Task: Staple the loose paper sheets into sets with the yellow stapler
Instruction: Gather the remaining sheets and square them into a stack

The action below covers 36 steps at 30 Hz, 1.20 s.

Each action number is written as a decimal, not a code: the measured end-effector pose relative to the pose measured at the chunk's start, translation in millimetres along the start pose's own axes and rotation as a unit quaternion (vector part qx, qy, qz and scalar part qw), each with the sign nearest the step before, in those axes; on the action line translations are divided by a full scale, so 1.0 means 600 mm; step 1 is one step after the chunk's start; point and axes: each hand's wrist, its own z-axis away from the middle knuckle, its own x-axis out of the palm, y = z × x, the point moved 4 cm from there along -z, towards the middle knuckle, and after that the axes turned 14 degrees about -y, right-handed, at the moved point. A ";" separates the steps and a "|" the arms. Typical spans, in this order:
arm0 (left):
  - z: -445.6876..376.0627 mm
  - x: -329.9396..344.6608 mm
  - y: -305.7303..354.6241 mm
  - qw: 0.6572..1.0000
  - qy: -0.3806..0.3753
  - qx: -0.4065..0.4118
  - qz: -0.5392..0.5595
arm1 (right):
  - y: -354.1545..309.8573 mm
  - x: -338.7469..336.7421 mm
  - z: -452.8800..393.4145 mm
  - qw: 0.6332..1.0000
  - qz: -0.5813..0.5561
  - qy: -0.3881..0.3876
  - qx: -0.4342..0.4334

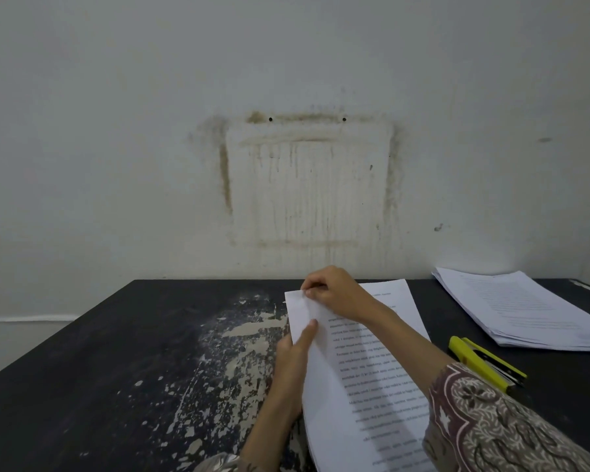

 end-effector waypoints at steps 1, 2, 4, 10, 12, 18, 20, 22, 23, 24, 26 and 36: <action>0.000 0.001 -0.003 1.000 -0.001 -0.007 -0.018 | 0.003 0.003 0.001 1.000 -0.001 0.003 0.002; 0.001 0.001 -0.003 1.000 0.004 -0.008 -0.030 | 0.006 0.006 0.003 1.000 -0.001 0.005 0.003; 0.001 0.003 -0.005 0.999 0.010 -0.010 -0.038 | 0.012 0.014 0.007 1.000 0.001 0.007 0.005; 0.009 0.016 -0.007 0.998 -0.016 -0.012 -0.058 | 0.039 0.013 0.028 0.999 -0.011 0.047 0.016; 0.010 0.020 -0.010 0.997 -0.028 -0.010 -0.065 | 0.054 0.001 0.048 0.996 -0.040 0.076 0.027; 0.010 0.023 -0.018 0.996 -0.049 -0.017 -0.070 | 0.130 -0.042 0.139 0.981 -0.094 0.117 0.126; 0.014 0.025 -0.018 0.996 -0.053 -0.016 -0.069 | 0.159 -0.055 0.176 0.973 -0.083 0.135 0.168; 0.016 0.028 -0.017 0.996 -0.055 -0.013 -0.073 | 0.189 -0.062 0.210 0.963 -0.057 0.146 0.218; 0.017 0.028 -0.017 0.996 -0.054 -0.012 -0.074 | 0.205 -0.064 0.227 0.957 -0.045 0.152 0.244; 0.017 0.028 -0.016 0.996 -0.052 -0.011 -0.073 | 0.220 -0.065 0.243 0.949 -0.041 0.156 0.272; 0.015 0.028 -0.018 0.996 -0.047 -0.009 -0.072 | 0.243 -0.063 0.268 0.932 -0.032 0.147 0.329; 0.010 0.023 -0.027 0.995 -0.032 -0.014 -0.088 | 0.281 -0.043 0.304 0.894 0.055 0.049 0.441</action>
